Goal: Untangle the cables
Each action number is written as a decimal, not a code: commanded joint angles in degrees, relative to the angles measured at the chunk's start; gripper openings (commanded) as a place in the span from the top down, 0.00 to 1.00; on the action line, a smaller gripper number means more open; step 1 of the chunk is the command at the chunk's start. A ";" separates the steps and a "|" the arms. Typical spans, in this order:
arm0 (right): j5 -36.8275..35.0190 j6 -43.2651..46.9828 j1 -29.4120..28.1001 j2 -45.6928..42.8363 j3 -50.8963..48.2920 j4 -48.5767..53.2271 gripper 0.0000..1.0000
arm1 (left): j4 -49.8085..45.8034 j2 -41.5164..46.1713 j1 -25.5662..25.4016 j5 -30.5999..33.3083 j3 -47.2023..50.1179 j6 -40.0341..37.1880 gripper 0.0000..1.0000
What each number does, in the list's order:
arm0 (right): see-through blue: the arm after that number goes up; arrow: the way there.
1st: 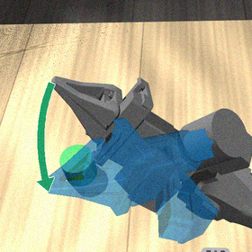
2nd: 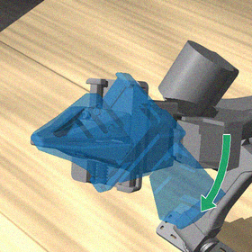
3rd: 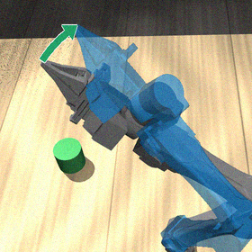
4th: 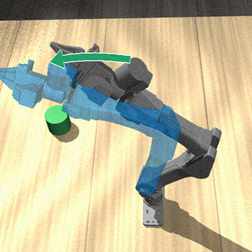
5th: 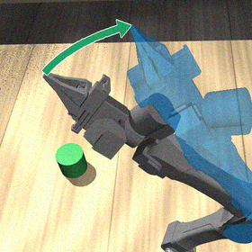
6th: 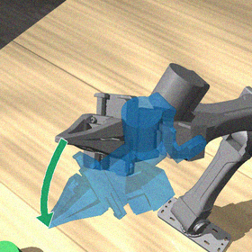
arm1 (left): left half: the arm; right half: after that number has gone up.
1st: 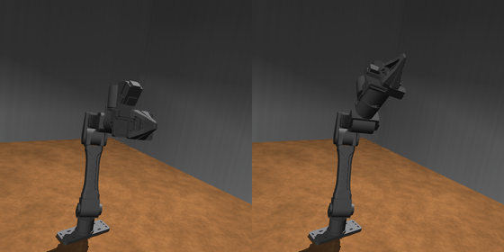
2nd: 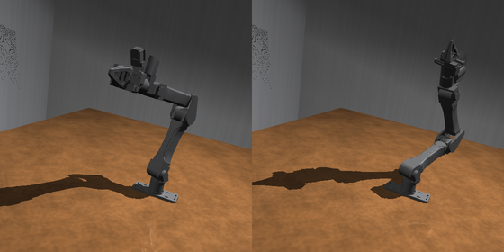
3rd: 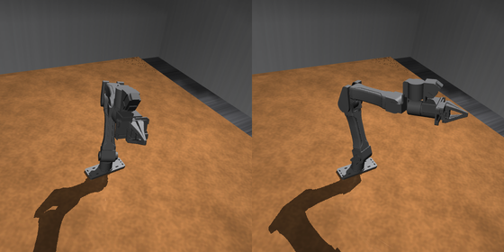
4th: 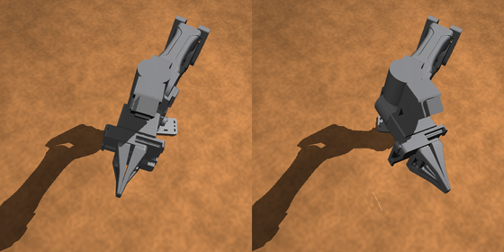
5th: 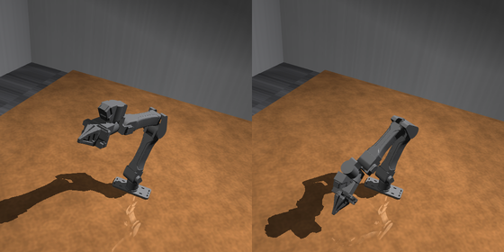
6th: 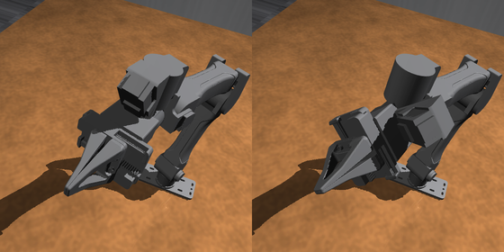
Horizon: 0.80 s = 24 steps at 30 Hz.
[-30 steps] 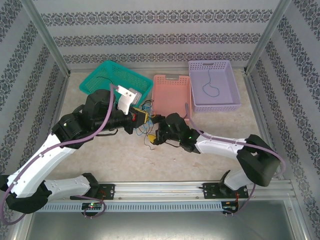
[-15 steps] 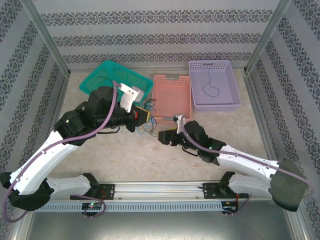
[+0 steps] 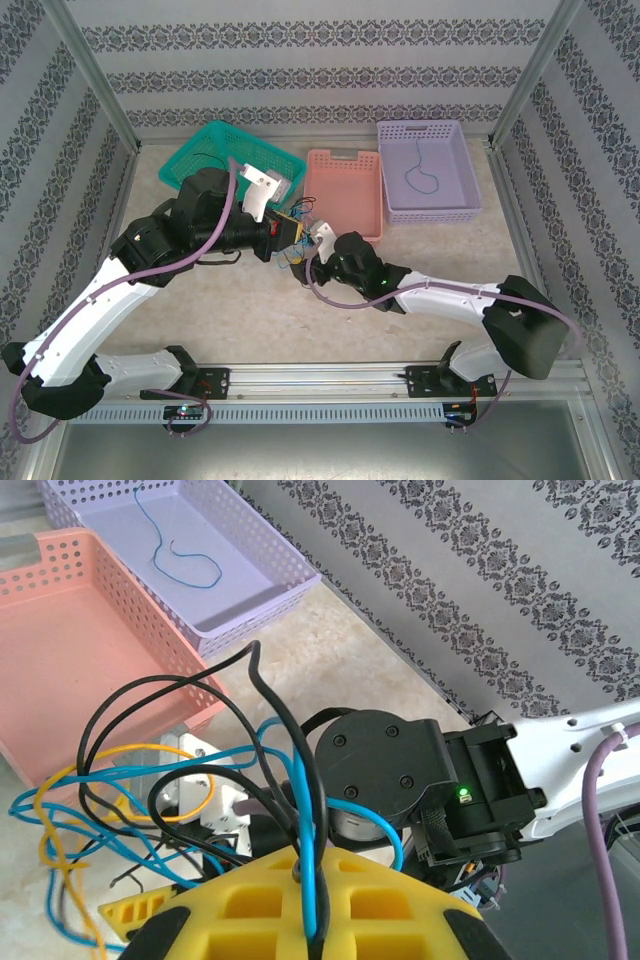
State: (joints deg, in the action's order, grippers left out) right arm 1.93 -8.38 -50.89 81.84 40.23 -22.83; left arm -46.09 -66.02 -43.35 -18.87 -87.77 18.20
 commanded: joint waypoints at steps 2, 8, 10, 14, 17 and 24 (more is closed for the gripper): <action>-1.78 -0.09 -0.55 2.57 2.81 -4.59 0.48 | -1.56 1.06 0.90 -0.48 -1.71 -0.05 1.00; -3.75 -2.36 -0.26 2.98 3.60 -4.57 0.88 | -2.70 1.68 1.60 1.00 -1.90 0.04 1.00; -4.50 -3.40 0.04 1.53 2.74 -3.91 0.93 | -3.63 1.84 1.78 3.22 -2.00 0.24 1.00; -4.24 -7.95 2.46 -2.56 0.53 -0.36 1.00 | -6.20 2.12 2.35 9.08 -2.19 0.93 1.00; -5.43 -10.23 4.10 -7.88 -1.90 3.33 1.00 | -8.72 2.14 2.95 14.61 -1.82 1.98 1.00; -15.77 -13.15 6.52 -23.49 -1.23 25.60 1.00 | -17.53 0.22 4.18 24.35 4.48 5.14 0.95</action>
State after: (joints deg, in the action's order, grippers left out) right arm -8.12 -18.90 -45.17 62.15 38.54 -8.29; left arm -56.40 -64.97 -39.94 -0.45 -86.56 20.93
